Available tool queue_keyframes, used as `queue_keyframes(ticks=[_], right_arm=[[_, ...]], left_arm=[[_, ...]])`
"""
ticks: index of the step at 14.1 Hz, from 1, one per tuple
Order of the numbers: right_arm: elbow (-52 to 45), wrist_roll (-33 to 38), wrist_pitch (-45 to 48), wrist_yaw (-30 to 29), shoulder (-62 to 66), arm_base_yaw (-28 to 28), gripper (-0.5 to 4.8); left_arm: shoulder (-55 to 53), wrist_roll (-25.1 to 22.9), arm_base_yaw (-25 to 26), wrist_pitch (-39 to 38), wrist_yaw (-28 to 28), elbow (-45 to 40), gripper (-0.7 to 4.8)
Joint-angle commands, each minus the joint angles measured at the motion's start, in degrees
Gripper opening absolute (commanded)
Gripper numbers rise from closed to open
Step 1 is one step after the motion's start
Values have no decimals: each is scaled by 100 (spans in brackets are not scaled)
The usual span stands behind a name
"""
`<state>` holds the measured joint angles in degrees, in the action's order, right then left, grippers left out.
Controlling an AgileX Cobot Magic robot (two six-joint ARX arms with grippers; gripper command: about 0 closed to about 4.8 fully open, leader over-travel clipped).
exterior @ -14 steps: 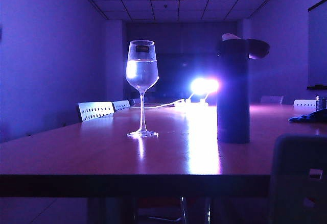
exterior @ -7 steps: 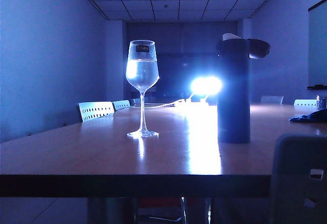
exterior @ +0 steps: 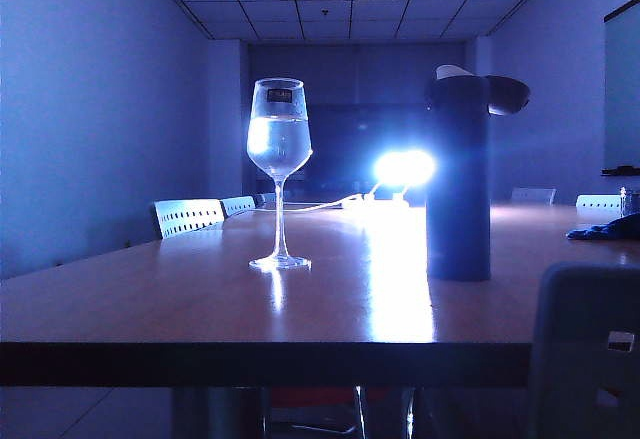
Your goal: Pick up the black thermos cup, pour some water from it into the stemmed glass, and then put the thermos cup back on the table.
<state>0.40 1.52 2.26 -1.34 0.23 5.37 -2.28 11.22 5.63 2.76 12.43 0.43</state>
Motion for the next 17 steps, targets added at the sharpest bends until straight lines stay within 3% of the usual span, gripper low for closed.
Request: queue_keyframes(ticks=[1, 17], right_arm=[[-17, 236, 101, -31, -2, -179, -6], [-17, 234, 57, -26, -2, -264, -6]], left_arm=[[190, -26, 17, -450, -81, -7, -5], [190, -26, 7, -612, -76, -4, -5]])
